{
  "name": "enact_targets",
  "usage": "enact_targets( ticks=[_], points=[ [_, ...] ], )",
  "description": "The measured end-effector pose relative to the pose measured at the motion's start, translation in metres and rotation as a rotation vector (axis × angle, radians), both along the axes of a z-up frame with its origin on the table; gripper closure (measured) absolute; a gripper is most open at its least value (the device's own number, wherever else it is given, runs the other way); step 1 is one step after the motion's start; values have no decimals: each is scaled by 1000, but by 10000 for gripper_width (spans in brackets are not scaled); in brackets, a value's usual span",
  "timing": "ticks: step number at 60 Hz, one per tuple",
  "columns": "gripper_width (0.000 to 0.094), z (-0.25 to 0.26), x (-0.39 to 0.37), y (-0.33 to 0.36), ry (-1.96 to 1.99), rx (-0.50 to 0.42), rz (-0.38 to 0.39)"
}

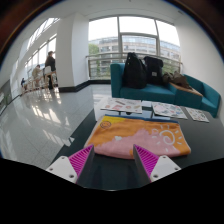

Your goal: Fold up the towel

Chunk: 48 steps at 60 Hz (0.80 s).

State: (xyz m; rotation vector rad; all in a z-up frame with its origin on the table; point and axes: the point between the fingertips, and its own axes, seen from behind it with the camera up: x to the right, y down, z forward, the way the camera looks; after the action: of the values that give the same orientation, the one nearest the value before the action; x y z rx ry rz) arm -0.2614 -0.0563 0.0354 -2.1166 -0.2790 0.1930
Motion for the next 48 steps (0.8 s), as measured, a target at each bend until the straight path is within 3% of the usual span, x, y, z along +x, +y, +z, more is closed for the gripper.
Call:
enact_targets(
  ticks=[11, 23, 30, 32, 42, 48],
  points=[
    [260, -8, -52, 57, -33, -7, -3],
    [485, -39, -77, 101, -85, -25, -14],
    [703, -41, -71, 103, -115, -25, -36],
    [901, -41, -62, 107, -136, -22, -60],
    [905, -37, -63, 104, -113, -61, -27],
    [905, 2, -53, 105, -31, -25, -13]
  ],
)
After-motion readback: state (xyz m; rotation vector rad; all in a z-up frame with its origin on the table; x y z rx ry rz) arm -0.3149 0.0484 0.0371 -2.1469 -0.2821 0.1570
